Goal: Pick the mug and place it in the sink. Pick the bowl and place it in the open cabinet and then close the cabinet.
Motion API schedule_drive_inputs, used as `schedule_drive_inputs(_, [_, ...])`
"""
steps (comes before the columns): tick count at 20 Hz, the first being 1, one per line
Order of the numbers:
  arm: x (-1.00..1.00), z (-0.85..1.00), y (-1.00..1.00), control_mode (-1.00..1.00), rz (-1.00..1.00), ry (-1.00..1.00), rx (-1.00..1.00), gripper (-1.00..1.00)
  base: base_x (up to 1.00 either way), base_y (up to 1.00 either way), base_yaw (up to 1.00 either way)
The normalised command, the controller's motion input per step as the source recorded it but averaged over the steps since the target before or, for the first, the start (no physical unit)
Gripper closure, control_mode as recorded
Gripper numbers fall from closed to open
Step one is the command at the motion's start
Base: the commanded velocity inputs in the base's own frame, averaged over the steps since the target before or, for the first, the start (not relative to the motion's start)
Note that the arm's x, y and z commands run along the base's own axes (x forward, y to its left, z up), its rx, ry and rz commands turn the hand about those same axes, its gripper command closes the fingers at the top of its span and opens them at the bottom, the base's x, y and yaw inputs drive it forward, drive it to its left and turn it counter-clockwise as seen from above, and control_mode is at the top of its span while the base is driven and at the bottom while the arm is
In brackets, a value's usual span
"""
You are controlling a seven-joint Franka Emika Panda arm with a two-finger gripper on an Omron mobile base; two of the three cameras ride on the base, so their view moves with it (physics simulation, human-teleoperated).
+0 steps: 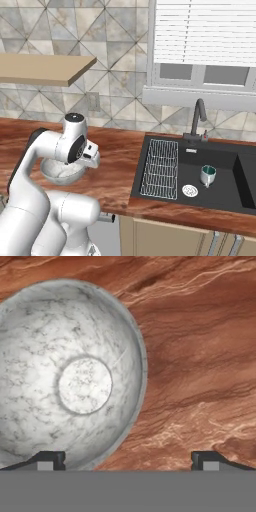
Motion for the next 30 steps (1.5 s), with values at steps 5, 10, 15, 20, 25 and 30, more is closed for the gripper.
schedule_drive_inputs(5, [0.00,-0.17,0.00,-1.00,0.00,0.00,0.00,-1.00,0.00,0.00,0.00])
schedule_drive_inputs(10, [0.01,-0.11,0.00,-1.00,0.00,0.00,0.00,-1.00,0.00,0.00,0.00])
schedule_drive_inputs(15, [0.11,-0.05,0.00,-1.00,0.00,0.00,0.00,-1.00,0.00,0.00,0.00])
schedule_drive_inputs(20, [0.19,-0.05,0.00,-1.00,0.00,0.00,0.00,-1.00,0.00,0.00,0.00])
schedule_drive_inputs(25, [0.26,-0.11,0.00,-1.00,0.00,0.00,0.01,-1.00,0.00,0.00,0.00])
schedule_drive_inputs(30, [0.25,-0.16,0.00,-1.00,0.00,0.00,0.02,-1.00,0.00,0.00,0.00])
